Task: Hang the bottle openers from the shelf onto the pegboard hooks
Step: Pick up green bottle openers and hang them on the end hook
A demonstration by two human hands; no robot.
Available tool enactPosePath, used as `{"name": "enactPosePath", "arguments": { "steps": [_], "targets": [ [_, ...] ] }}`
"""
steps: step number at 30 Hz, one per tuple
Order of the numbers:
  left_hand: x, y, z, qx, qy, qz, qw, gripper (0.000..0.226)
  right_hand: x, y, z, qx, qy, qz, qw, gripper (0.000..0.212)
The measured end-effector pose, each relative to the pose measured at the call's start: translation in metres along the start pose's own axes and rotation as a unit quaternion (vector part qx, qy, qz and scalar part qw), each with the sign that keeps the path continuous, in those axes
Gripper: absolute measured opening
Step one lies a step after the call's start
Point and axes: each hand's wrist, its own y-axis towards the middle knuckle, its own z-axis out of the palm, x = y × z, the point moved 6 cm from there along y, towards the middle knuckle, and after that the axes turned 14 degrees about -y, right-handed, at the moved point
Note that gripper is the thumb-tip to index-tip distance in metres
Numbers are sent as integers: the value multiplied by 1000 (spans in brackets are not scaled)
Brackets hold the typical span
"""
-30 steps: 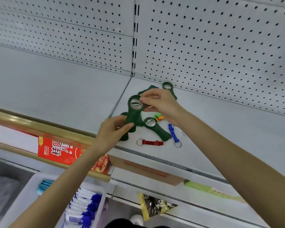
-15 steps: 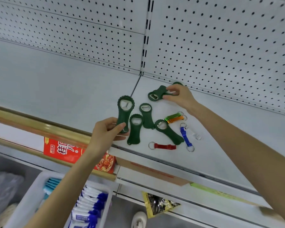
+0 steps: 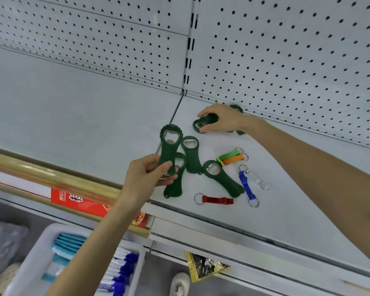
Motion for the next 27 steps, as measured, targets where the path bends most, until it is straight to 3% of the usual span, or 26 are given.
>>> {"name": "enactPosePath", "arguments": {
  "steps": [8, 17, 27],
  "targets": [
    [-2, -2, -2, -10, 5, 6, 1000, 10, 2, -5, 0, -106, -41, 15, 993, 55],
    [0, -6, 3, -12, -10, 6, 1000, 11, -10, -24, 6, -159, 66, 49, 984, 43],
    [3, -4, 25, -6, -10, 3, 1000, 11, -8, -74, 9, -127, 207, 105, 964, 13]
  ]
}}
